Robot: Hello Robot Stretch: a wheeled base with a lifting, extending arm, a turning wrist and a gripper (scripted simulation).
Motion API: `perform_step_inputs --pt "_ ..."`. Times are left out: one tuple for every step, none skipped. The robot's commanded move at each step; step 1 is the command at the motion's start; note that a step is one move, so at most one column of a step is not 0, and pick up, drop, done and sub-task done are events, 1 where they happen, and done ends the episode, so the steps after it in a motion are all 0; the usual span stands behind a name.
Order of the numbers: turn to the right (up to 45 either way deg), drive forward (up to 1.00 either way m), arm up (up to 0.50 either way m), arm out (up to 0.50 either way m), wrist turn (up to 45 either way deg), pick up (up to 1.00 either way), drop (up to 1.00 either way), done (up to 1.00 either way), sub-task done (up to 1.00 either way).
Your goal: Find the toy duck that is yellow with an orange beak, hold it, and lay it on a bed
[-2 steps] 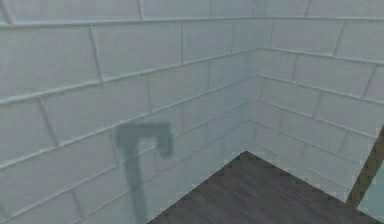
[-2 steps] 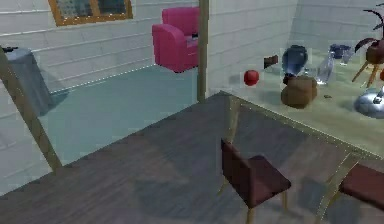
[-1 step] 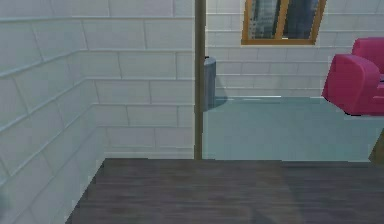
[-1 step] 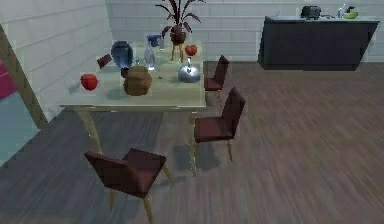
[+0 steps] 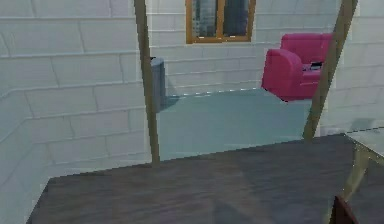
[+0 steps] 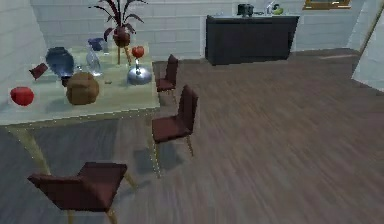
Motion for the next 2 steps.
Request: perform_step_inputs --pt "0.0 0.80 0.00 0.00 0.0 0.00 0.00 0.00 0.00" --pt "0.0 0.45 0.00 0.00 0.0 0.00 0.00 0.00 0.00"
